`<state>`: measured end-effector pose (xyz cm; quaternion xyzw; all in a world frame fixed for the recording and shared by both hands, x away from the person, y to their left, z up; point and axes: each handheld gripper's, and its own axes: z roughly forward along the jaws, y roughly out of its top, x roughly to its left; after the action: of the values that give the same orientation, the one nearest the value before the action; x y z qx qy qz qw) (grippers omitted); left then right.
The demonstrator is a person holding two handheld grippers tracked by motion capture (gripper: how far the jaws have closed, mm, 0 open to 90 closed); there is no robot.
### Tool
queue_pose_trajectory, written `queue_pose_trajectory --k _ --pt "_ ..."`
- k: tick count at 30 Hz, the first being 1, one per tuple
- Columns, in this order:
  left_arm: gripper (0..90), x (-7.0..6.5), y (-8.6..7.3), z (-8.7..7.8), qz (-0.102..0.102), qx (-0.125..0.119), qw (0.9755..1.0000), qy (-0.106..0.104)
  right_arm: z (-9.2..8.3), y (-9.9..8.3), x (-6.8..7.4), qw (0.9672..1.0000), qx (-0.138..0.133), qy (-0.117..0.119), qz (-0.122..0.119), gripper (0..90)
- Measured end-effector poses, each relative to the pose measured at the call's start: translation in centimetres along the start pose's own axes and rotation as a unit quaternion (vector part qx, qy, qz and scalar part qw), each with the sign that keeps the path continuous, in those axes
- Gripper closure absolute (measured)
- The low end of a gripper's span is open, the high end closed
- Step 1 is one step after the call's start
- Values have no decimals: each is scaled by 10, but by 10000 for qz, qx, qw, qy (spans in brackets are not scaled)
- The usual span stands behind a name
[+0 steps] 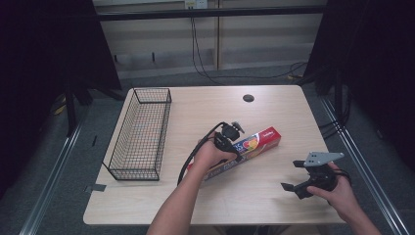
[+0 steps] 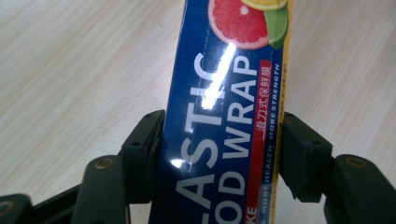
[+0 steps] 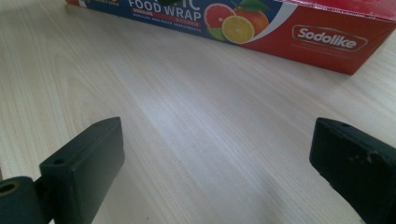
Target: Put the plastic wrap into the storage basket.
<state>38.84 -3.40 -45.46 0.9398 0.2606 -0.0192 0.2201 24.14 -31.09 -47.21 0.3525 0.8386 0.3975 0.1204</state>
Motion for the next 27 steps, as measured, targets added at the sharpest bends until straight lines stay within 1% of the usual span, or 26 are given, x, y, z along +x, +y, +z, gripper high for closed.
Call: queue_pose_trajectory --k 1,2,3,4,5,6,8,9,10,11,12,13,15,16,18,19,20,21,22,23,24,27 --pt "408 -1 1 0 36 65 10000 7 0 0 0 10000 0 -1 -1 31" --pt "415 -2 1 -1 27 121 9999 2 0 0 0 10000 -2 0 1 31" --pt "421 -4 1 -1 -6 135 9999 44 0 0 0 10000 -1 1 -10 32" --pt "427 -4 2 -2 35 198 9998 77 0 0 0 10000 -4 7 -5 31" --pt "434 -5 2 -3 -25 225 9997 95 -1 0 0 10000 -9 4 1 31" --pt "434 -5 2 -3 -29 257 9996 79 -1 0 -1 10000 -3 -7 14 31" --pt "440 -4 1 -6 -177 236 9996 48 -1 0 -1 10000 1 6 -15 30" --pt "442 -2 1 -9 -162 285 9995 46 -1 0 -1 10000 1 6 -15 30" --pt "442 -3 2 -11 -247 223 9994 72 -1 0 -1 10000 6 11 -6 30" --pt "443 -2 2 -15 -222 295 9993 83 -1 0 0 10000 -16 23 7 30" --pt "444 -2 3 -16 -300 260 9992 85 -1 0 0 10000 -12 20 12 30" --pt "445 -1 3 -19 -337 306 9989 84 -1 0 -1 10000 -13 21 15 29" --pt "446 2 3 -25 -408 323 9986 46 -1 0 -1 10000 -5 14 17 29" --pt "447 2 3 -29 -471 280 9985 71 -1 0 -1 10000 -11 22 17 29" --pt "447 4 3 -35 -560 325 9978 111 -1 0 -1 10000 -9 18 12 29" --pt "447 5 3 -37 -587 322 9976 151 -1 0 0 10000 -23 32 14 29" --pt "447 5 3 -39 -571 333 9976 208 -1 0 0 10000 -26 30 11 29" --pt "447 5 3 -42 -612 268 9975 236 -1 1 0 10000 -26 30 10 28" --pt "447 7 2 -45 -647 284 9973 199 -1 1 0 10000 -26 34 4 28" --pt "447 8 2 -48 -701 247 9970 224 -1 1 0 10000 -31 40 -9 27" --pt "447 10 1 -51 -704 221 9971 197 -1 1 0 10000 -25 25 -17 28" --pt "447 13 0 -59 -826 215 9960 273 0 1 0 10000 -34 44 -20 24"
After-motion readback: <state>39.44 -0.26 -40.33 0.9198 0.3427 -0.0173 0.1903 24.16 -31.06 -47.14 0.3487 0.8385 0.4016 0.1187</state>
